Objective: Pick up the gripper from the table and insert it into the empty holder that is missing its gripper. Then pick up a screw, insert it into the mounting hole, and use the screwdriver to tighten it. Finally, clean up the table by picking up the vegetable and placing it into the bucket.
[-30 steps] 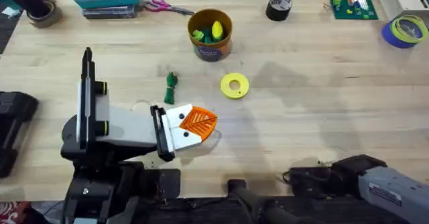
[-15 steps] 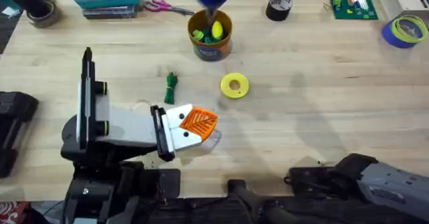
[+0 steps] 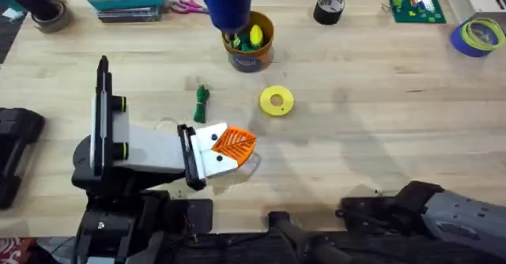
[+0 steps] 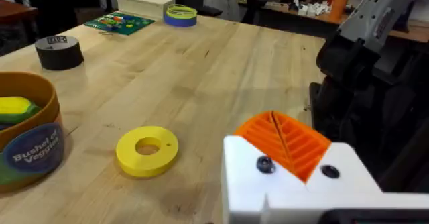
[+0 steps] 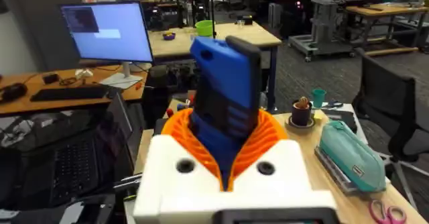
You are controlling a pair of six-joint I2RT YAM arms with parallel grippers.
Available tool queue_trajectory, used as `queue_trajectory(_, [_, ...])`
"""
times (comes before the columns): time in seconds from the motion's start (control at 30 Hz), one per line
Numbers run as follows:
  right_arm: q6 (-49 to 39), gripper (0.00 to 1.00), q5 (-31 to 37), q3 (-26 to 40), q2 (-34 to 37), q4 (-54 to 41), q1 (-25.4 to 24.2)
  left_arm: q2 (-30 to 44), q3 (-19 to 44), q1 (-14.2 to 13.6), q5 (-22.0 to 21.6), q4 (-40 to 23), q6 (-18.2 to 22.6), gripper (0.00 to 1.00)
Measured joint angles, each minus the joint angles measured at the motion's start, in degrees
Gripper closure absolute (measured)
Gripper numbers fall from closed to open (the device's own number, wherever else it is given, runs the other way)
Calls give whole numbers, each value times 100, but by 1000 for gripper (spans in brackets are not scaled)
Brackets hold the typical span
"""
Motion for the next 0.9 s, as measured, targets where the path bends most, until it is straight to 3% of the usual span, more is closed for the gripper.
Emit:
queue_trajectory(0.5, [-193,977,0,-23,2,110,310,0,0,0,0,0,0,998])
queue_trajectory(0.9, [-227,977,-1,-711,-2,746,608,0,0,0,0,0,0,998])
